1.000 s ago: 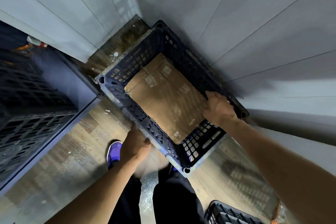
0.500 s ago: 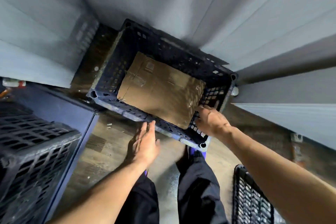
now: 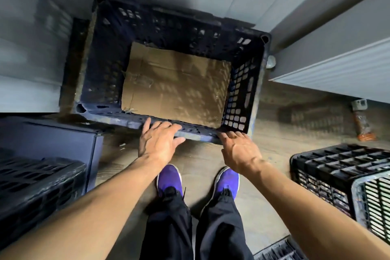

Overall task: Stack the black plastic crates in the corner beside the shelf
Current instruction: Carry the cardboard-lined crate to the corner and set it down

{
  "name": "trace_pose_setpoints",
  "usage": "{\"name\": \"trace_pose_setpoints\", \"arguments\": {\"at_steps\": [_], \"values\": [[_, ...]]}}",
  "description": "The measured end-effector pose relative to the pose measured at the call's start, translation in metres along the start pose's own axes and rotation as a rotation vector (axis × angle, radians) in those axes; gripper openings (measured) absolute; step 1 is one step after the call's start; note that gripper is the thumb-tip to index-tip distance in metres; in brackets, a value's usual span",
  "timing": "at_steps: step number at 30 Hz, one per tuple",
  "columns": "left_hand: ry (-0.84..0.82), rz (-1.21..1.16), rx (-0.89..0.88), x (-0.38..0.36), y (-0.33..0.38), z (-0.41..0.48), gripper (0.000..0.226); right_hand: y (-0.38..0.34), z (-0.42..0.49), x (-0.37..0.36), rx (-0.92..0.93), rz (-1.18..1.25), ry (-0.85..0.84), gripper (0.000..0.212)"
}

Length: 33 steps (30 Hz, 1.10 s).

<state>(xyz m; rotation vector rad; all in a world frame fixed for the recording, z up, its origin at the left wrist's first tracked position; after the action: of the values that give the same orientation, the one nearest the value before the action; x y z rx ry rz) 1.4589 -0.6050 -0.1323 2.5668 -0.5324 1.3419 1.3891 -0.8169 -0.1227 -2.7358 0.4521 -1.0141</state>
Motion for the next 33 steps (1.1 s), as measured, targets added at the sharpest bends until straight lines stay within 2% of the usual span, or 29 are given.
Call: {"name": "trace_pose_setpoints", "arguments": {"at_steps": [4,9,13,23,28,33], "values": [[0.012,0.065,-0.073,-0.009,-0.004,0.008,0.045,0.013,0.004,0.002,0.041,-0.089,0.01,0.051],[-0.002,0.214,-0.102,-0.005,0.003,0.007,0.042,0.017,0.002,0.004,0.055,-0.08,0.028,0.05],[-0.014,0.163,-0.061,0.001,0.019,0.011,0.046,0.032,0.007,0.018,0.057,-0.074,0.065,0.047],[-0.157,0.03,0.025,0.015,0.037,0.01,0.046,0.041,0.0,0.026,0.07,0.023,0.018,0.045],[-0.185,-0.046,0.008,0.04,0.06,-0.005,0.044,0.038,-0.024,0.038,0.045,0.113,0.039,0.051],[-0.231,-0.065,-0.066,0.067,0.089,-0.035,0.041,0.037,-0.07,0.043,-0.059,0.254,0.061,0.041]]}}
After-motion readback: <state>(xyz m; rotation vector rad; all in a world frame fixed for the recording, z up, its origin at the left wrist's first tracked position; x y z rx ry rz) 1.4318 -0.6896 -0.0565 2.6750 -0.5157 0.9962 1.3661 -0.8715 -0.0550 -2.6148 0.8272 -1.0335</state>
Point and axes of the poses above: each hand's wrist, its own z-axis towards the middle knuckle, its own x-axis out of the back of the hand, y = z × x, the point moved 1 cm from there along z, towards the middle knuckle, and after that the axes turned 14 degrees about z, right-handed, at the moved point
